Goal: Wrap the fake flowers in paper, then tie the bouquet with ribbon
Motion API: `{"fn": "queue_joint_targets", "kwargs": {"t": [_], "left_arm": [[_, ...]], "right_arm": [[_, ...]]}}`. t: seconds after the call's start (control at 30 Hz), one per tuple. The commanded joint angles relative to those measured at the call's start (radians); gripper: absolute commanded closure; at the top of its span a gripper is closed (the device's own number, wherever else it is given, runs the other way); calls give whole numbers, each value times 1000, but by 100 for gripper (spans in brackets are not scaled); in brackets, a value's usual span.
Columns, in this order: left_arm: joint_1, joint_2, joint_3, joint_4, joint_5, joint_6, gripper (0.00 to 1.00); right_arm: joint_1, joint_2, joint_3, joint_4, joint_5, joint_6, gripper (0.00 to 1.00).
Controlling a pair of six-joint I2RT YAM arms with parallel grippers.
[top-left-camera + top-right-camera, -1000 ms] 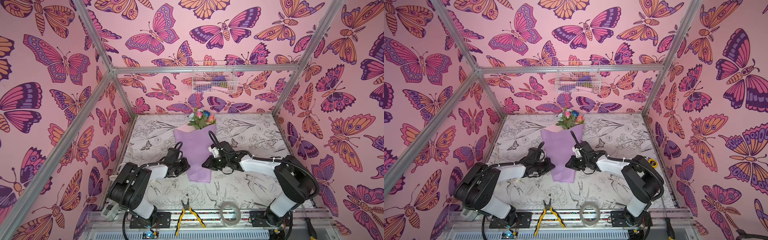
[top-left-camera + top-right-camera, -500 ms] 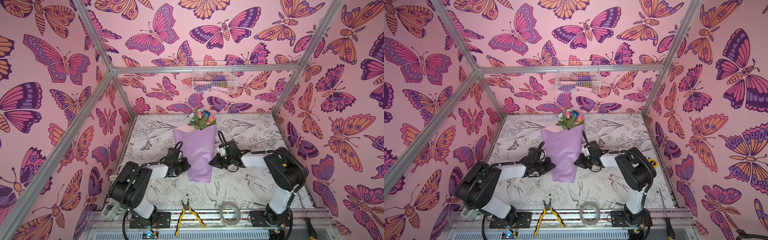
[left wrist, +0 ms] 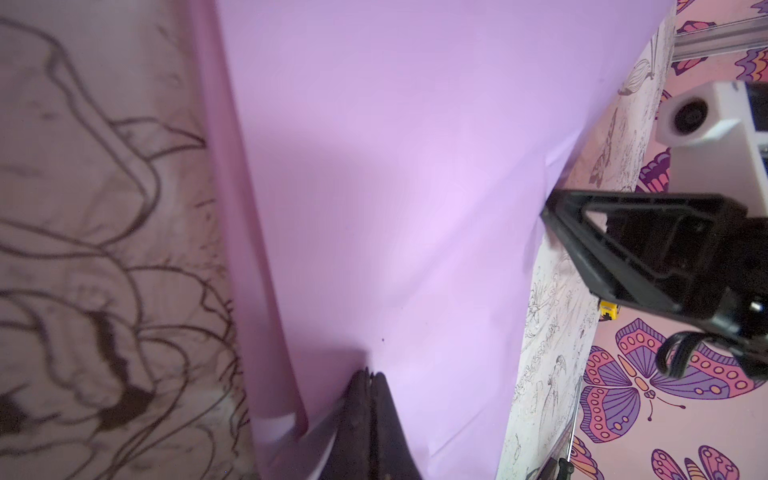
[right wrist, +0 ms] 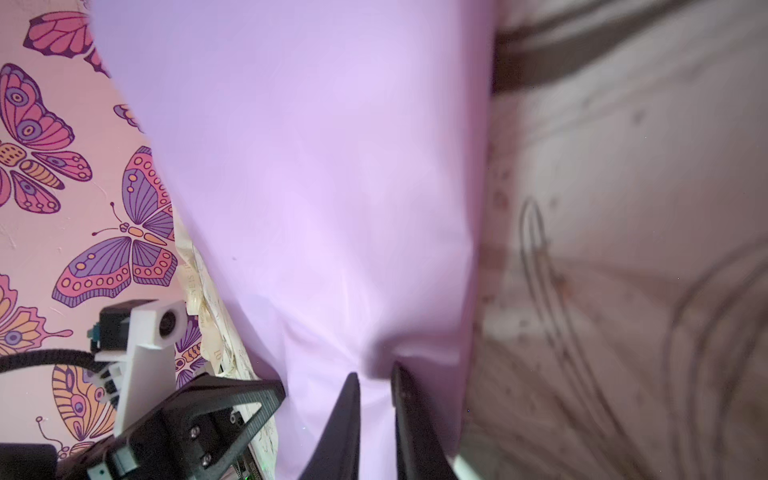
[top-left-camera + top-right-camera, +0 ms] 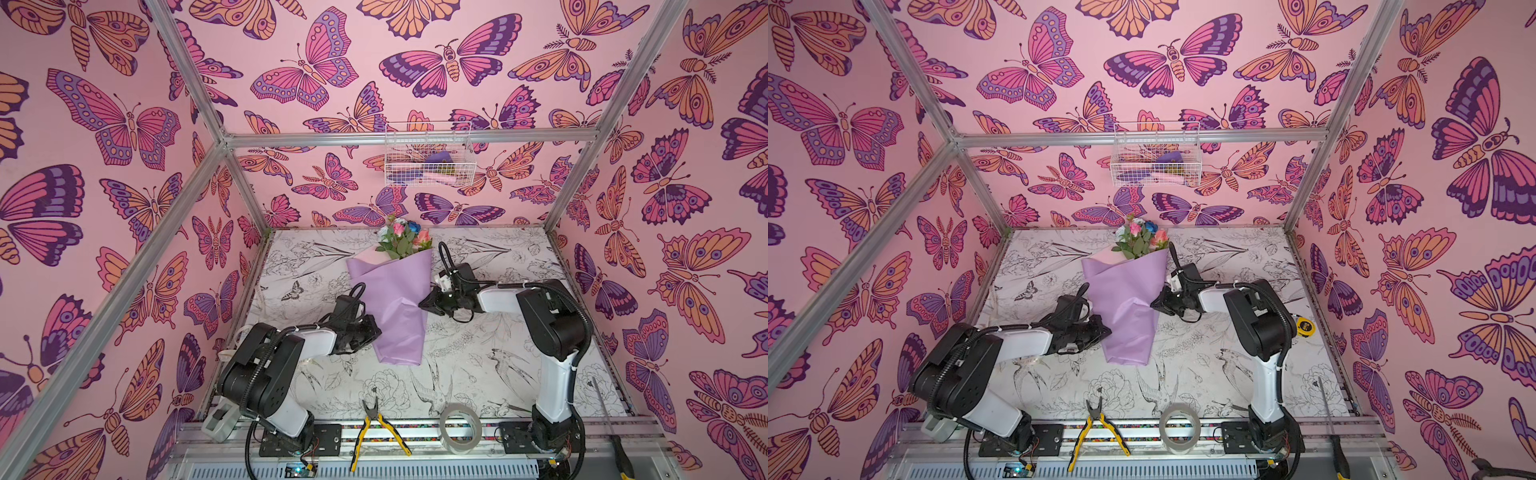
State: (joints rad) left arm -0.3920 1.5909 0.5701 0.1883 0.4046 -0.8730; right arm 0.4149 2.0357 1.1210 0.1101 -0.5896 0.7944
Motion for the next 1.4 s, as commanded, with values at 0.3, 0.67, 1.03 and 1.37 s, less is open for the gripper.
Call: {"fn": "queue_joint_targets", "kwargs": {"t": [0.3, 0.67, 1.03, 1.37], "left_arm": [[5, 36, -44, -79, -23, 11, 100], [8, 33, -42, -78, -16, 6, 100], [8, 20, -38, -79, -14, 4, 100], [8, -33, 38, -78, 30, 7, 89]], "right_arm": [[-89, 205, 302, -155, 133, -43, 81], [-160, 405, 593, -195, 144, 38, 80], [-218, 504, 773, -155, 74, 115, 77], [-229, 311, 740, -316, 83, -57, 56]]}}
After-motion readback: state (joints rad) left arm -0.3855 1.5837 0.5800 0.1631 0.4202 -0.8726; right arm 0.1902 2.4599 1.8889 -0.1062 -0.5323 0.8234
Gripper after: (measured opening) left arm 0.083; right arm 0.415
